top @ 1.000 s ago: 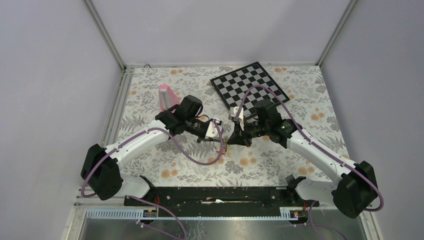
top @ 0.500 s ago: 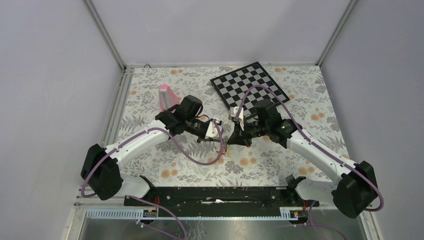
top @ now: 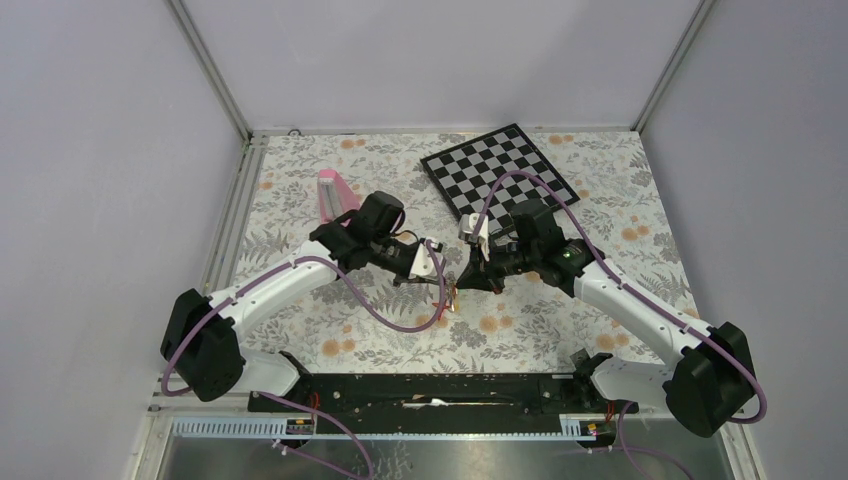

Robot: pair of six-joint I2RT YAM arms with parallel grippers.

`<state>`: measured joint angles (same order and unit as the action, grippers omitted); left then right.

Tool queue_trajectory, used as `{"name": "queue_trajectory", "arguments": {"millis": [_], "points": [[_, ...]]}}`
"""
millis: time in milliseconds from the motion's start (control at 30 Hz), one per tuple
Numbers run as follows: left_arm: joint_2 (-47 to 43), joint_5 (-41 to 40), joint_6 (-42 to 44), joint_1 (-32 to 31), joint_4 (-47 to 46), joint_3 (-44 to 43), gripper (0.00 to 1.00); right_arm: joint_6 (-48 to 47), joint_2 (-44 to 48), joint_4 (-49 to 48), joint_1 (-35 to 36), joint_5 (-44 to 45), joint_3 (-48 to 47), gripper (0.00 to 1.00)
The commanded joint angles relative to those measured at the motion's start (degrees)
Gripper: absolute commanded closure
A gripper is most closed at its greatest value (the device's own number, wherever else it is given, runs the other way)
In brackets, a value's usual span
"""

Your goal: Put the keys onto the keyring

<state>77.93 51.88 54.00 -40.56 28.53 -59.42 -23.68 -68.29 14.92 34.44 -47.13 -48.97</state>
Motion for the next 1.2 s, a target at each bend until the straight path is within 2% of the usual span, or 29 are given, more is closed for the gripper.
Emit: {"name": "queue_trajectory", "arguments": {"millis": [0, 1167], "points": [[-2.65, 3.39, 1.24, -0.11, -2.17, 0.31, 1.00, -0.14, 0.85, -2.37, -0.61, -1.10, -0.33, 1.00], [-2.27, 4.26, 2.08, -0.13, -2.19, 0.45, 1.00, 0.65, -0.45, -2.84, -0.64, -3.18, -0.86, 1.00]]}}
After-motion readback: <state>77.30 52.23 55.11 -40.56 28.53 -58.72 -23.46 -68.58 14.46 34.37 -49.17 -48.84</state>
